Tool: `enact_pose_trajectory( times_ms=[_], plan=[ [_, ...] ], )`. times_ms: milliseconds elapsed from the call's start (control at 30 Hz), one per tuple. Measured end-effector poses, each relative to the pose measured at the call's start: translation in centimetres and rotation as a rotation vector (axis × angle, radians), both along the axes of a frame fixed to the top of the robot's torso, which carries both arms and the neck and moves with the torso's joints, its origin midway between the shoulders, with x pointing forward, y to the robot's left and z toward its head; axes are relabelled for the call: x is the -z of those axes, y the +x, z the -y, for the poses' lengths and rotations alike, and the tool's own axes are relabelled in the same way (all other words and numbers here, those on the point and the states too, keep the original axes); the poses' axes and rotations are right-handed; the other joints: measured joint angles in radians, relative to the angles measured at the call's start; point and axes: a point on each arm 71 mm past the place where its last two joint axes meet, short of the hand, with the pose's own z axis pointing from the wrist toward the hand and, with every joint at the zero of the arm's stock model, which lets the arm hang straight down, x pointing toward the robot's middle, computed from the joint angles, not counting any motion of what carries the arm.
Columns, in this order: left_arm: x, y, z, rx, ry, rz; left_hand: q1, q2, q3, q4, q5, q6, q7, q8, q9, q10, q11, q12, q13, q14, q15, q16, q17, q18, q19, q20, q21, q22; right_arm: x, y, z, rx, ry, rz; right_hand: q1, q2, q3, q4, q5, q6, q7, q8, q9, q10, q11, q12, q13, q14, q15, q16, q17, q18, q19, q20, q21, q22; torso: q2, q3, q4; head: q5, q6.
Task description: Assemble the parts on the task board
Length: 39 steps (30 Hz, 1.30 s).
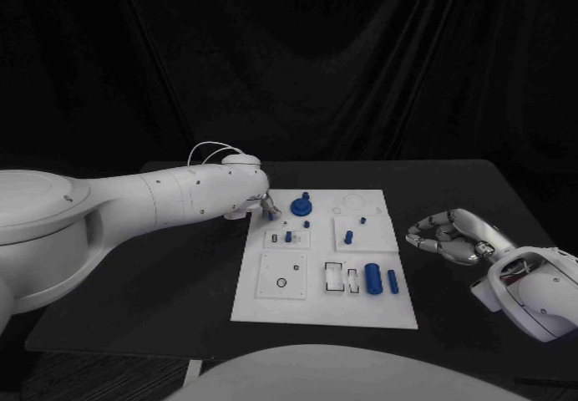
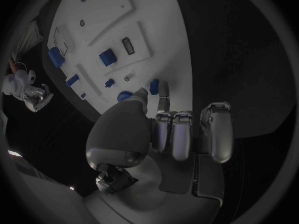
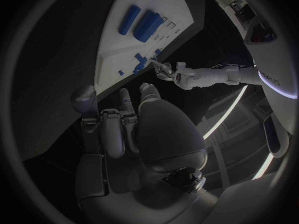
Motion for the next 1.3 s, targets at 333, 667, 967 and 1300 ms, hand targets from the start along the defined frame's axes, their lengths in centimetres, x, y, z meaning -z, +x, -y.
enact_pose_trajectory(
  times_ms=[333, 667, 967, 1300],
  plan=[
    [0.2, -0.1, 0.4, 0.005, 0.001, -0.007, 0.034, 0.0, 0.003, -0.003, 0.059, 0.0, 0.0, 0.023, 0.037, 0.0, 0.0, 0.0, 0.0, 0.0, 0.0, 0.0, 0.0, 0.0, 0.0, 0.0, -0.003, 0.0, 0.0, 0.0, 0.0, 0.0, 0.0, 0.0, 0.0, 0.0, 0.0, 0.0, 0.0, 0.0, 0.0, 0.0, 0.0, 0.0, 0.0, 0.0, 0.0, 0.0, 0.0, 0.0, 0.0, 0.0, 0.0, 0.0, 0.0, 0.0, 0.0, 0.0, 0.0001, 0.001, 0.0],
    [0.2, 0.0, 0.3, 0.0, 0.003, -0.006, 0.086, 0.004, 0.039, -0.006, 0.213, -0.014, -0.014, 0.039, 0.086, 0.0, -0.007, 0.0, 0.0, -0.004, -0.004, 0.0, 0.0, 0.0, 0.0, 0.0, -0.003, 0.0, 0.0, 0.0, 0.1, 0.001, -0.001, 0.0, 0.0, 0.0, 0.0, 0.0, 0.0, 0.0, 0.0, 0.0, 0.0, 0.0, 0.0, 0.0, 0.0, 0.0, 0.0, 0.0, 0.0, 0.0, 0.0, 0.0, 0.0, 0.0, 0.0, 0.0, 0.0003, 0.0, 0.0],
    [0.2, 0.0, 0.3, 0.0, 0.002, -0.005, 0.124, -0.023, 0.145, -0.002, 0.21, -0.025, -0.022, 0.064, 0.125, 0.0, -0.014, 0.0, 0.0, -0.004, -0.011, 0.0, 0.0, 0.0, 0.0, -0.007, -0.003, 0.0, 0.0, 0.0, 0.1, 0.001, -0.001, 0.0, 0.0, 0.0, 0.0, 0.0, 0.0, 0.0, 0.0, 0.0, 0.0, 0.0, 0.0, 0.001, 0.0, 0.0, 0.0, 0.0, 0.0, 0.0, 0.0, 0.0, 0.0, 0.0, 0.0, -0.0001, 0.0001, 0.001, 0.0],
    [0.1, -1.1, 0.1, 0.011, -0.02, 0.001, 0.128, -0.087, 0.287, 0.019, 0.178, -0.031, -0.023, 0.083, 0.159, -0.003, -0.014, 0.0, 0.0, -0.004, -0.011, 0.0, 0.0, 0.0, 0.0, -0.007, -0.003, 0.0, 0.0, 0.0, 0.1, 0.003, -0.001, 0.0, 0.0, 0.0, 0.0, 0.0, 0.0, 0.0, 0.0, 0.0, 0.0, 0.0, 0.0, 0.001, 0.0, 0.0, 0.0, 0.0, 0.0, 0.0, 0.0, 0.0, 0.0, 0.001, 0.0, -0.0001, 0.0, 0.002, 0.0]
  ],
)
